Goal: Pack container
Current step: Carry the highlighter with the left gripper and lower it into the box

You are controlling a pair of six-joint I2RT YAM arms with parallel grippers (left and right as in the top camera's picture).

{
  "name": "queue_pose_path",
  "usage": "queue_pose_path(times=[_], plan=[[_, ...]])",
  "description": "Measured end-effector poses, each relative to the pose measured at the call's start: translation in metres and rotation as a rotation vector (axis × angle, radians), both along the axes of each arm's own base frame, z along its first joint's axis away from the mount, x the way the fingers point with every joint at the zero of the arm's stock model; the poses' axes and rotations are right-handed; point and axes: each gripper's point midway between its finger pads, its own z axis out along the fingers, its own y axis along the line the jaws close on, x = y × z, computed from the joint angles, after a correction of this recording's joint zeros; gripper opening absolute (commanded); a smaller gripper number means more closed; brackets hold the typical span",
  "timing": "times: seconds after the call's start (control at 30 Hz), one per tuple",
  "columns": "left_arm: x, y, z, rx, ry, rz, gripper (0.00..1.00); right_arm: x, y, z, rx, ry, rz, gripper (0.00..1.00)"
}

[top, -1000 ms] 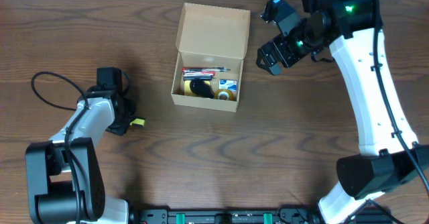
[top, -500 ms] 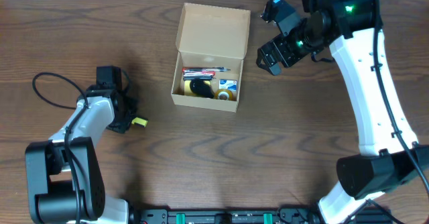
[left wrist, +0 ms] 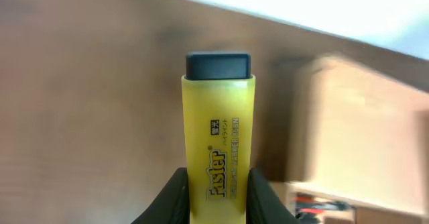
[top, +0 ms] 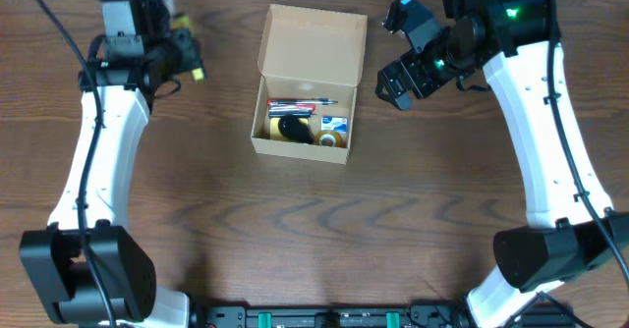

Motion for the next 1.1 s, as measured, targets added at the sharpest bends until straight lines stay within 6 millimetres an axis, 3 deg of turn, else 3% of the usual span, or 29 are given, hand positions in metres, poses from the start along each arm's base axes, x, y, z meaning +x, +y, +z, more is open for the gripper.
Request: queue_pose_path(times=[0.07, 0.13, 0.3, 0.4, 0.73, 1.1], plan=[[0.007, -0.027, 0.018, 0.054, -0.100, -0.156, 0.06, 0.000, 0.000, 0.000, 0.000, 0.000, 0.000, 0.99], [0.006, -0.052, 0.023, 0.108, -0.155, -0.289, 0.06, 0.000, 0.000, 0.000, 0.000, 0.000, 0.000, 0.99], [-0.011, -0.118, 0.025, 0.283, -0.281, -0.638, 0.06, 0.000, 0.000, 0.000, 0.000, 0.000, 0.000, 0.99], [-0.016, -0.139, 0.016, 0.364, -0.327, -0.779, 0.06, 0.000, 0.000, 0.000, 0.000, 0.000, 0.000, 0.99], [-0.046, -0.162, -0.050, 0.411, -0.273, -1.145, 0.06, 0.000, 0.000, 0.000, 0.000, 0.000, 0.000, 0.99], [-0.072, -0.165, -0.062, 0.425, -0.265, -1.307, 0.06, 0.000, 0.000, 0.000, 0.000, 0.000, 0.000, 0.99]])
